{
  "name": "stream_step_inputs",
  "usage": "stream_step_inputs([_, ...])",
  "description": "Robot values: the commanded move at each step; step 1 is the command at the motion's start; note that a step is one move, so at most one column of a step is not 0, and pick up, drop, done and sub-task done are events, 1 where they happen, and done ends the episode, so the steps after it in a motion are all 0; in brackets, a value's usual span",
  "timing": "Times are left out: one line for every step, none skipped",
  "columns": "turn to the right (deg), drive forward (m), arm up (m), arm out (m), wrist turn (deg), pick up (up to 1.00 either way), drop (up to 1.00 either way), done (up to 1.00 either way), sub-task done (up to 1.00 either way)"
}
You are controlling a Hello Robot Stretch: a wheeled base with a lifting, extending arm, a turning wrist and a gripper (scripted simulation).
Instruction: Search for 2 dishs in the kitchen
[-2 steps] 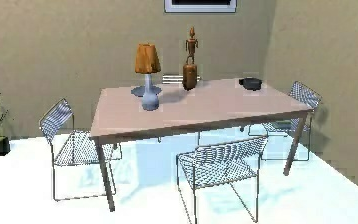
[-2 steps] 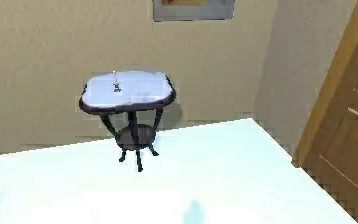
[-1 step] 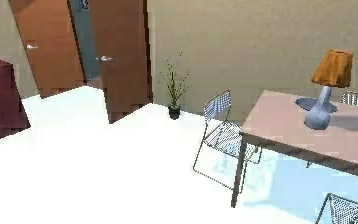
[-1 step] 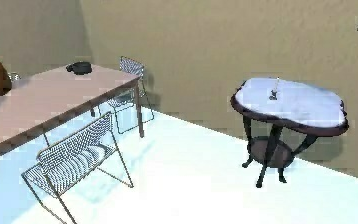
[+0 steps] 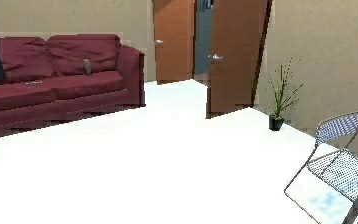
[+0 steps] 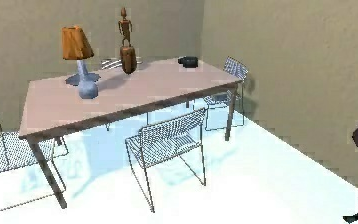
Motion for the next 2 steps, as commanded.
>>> stream_step_inputs([0.0,1.0,0.0,0.0,0.0,0.0,0.0,0.0,0.0])
stream_step_inputs([-3.0,0.0,0.0,0.0,0.0,0.0,0.0,0.0,0.0])
